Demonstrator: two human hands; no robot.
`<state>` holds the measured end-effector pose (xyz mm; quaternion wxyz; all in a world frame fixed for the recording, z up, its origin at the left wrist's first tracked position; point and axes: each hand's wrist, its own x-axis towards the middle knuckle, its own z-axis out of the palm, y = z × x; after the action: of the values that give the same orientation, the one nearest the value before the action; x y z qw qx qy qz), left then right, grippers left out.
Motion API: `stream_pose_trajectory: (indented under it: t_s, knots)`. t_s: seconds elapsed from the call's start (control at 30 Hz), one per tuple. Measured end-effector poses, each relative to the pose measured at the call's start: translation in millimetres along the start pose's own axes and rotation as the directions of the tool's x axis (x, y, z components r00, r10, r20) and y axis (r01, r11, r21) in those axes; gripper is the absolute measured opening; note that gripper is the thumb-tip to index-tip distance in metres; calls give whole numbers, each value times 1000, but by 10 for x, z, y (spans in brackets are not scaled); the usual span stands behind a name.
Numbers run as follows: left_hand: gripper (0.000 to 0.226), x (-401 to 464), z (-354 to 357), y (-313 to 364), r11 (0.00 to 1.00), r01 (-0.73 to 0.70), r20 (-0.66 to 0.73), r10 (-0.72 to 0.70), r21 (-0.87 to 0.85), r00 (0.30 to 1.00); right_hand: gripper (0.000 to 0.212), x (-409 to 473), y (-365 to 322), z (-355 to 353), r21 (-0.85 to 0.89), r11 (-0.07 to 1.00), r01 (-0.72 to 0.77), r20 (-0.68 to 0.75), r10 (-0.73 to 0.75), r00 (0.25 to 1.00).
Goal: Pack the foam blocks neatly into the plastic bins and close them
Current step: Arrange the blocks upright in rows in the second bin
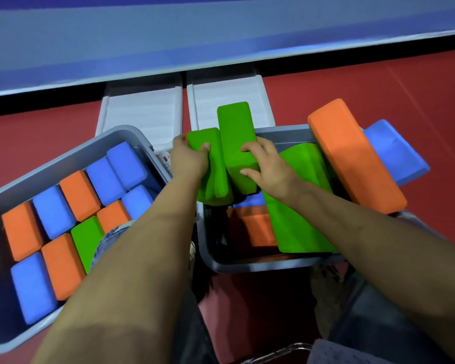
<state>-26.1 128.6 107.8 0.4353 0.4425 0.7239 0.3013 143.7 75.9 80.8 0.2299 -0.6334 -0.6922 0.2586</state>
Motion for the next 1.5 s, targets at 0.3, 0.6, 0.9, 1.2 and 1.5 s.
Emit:
stream_pose_trajectory:
  t_s: [0.3, 0.6, 0.9, 1.2, 1.5]
  knots:
    - [52, 199, -22, -16, 992, 13, 126, 3, -125, 992, 85, 33, 123, -63, -79, 994, -77, 175, 90, 980]
    - [90, -26, -85, 21, 789, 612, 426, -536, -54, 729, 87, -179, 479, -342, -596, 777, -204, 27, 273, 962]
    - [48, -248, -205, -55, 776, 584, 371, -482, -239, 794, 71, -342, 223, -509, -544, 792, -275, 17, 339, 941]
    - [60, -395, -140, -195, 762, 560, 383, -436, -324, 814, 65, -615, 55, -838, -404, 847, -345, -76, 345, 935]
    - [62, -601, -110, -240, 805, 449, 394, -296, -388, 870, 74, -1058, -63, -1110, -81, 950, -303, -135, 290, 947]
